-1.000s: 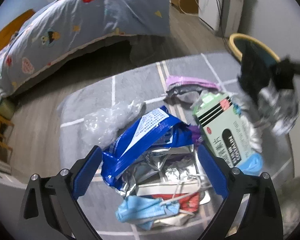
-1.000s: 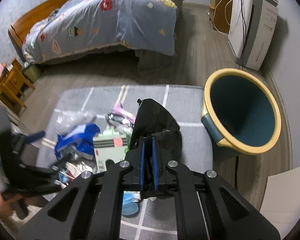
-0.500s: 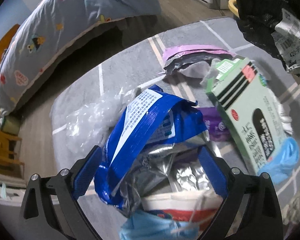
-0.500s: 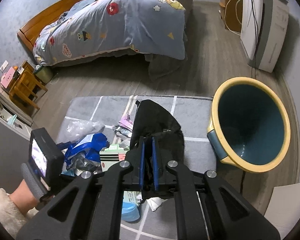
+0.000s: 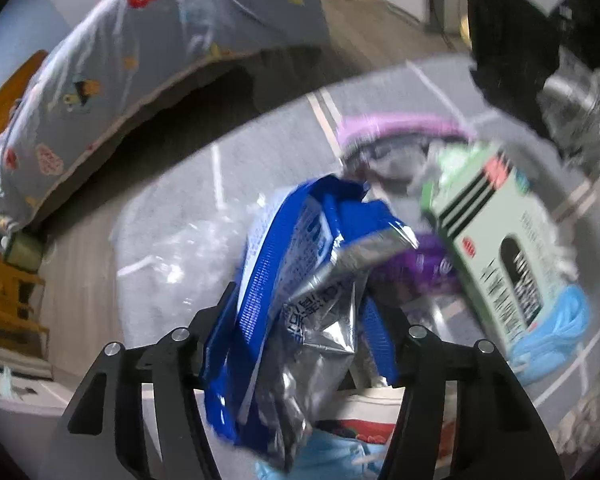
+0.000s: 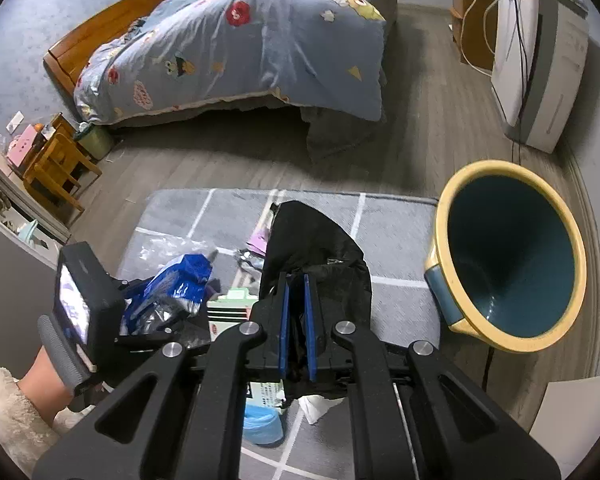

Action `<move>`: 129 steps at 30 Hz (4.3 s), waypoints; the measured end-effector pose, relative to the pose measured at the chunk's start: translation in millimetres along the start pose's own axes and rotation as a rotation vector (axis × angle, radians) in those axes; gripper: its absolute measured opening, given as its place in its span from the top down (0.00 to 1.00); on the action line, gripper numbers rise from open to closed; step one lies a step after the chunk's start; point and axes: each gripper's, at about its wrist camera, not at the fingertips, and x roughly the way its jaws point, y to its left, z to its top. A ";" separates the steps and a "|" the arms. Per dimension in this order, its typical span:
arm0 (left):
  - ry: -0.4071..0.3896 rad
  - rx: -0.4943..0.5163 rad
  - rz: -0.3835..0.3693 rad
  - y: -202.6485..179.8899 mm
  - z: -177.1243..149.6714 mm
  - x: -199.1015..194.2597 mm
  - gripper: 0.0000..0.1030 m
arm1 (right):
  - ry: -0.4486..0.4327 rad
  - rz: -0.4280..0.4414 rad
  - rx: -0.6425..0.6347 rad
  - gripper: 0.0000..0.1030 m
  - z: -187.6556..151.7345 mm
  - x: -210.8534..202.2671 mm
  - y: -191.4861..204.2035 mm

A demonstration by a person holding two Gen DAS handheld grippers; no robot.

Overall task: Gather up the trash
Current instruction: 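Grasp the blue snack wrapper with the left gripper while the right gripper lifts the black bag, then drop the black bag into the teal bin with the right gripper while the left drops the blue wrapper, then move both tools back over the trash pile, then grasp the green-white medicine box with the right gripper while the left grasps the clear plastic bag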

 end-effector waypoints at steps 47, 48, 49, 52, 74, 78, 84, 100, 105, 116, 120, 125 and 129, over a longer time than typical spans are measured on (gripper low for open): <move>-0.275 0.137 -0.409 -199.3 232.8 -39.1 0.43 | -0.111 -0.212 0.466 0.94 9.6 -15.3 -275.2; -0.268 0.142 -0.408 -205.0 236.6 -33.5 0.43 | -0.109 -0.205 0.474 0.94 8.3 -14.2 -276.9; -0.264 0.149 -0.400 -210.1 239.6 -29.0 0.43 | -0.108 -0.201 0.482 0.94 6.6 -13.3 -278.6; -0.257 0.157 -0.396 -221.0 246.0 -17.7 0.43 | -0.111 -0.190 0.492 0.93 5.4 -11.2 -280.3; -0.279 -0.047 -0.326 -137.7 210.5 -40.9 0.09 | -0.112 -0.257 0.545 0.05 8.4 -28.1 -265.8; -0.289 -0.105 -0.259 -83.8 183.2 -61.9 0.07 | -0.110 -0.276 0.486 0.06 18.1 -32.4 -240.1; -0.281 -0.194 -0.158 -17.1 132.0 -89.1 0.06 | -0.120 -0.251 0.406 0.06 30.6 -36.8 -191.1; -0.247 -0.342 -0.033 66.7 -6.6 -111.1 0.06 | -0.019 -0.198 0.211 0.06 -1.1 -6.1 -39.8; -0.230 -0.431 -0.026 97.6 -27.5 -106.1 0.06 | 0.020 -0.201 0.147 0.06 -13.5 14.3 2.7; -0.202 -0.473 -0.040 123.3 -40.4 -89.4 0.06 | 0.151 -0.230 0.034 0.06 -43.8 76.5 63.0; -0.197 -0.435 -0.047 118.8 -34.5 -84.2 0.06 | 0.185 -0.254 -0.007 0.06 -48.7 93.0 70.7; -0.177 -0.402 -0.047 117.6 -29.1 -75.4 0.06 | 0.227 -0.258 -0.019 0.06 -52.7 111.3 72.5; -0.176 -0.384 -0.042 117.2 -24.6 -73.0 0.06 | 0.254 -0.257 -0.009 0.06 -54.7 124.7 70.8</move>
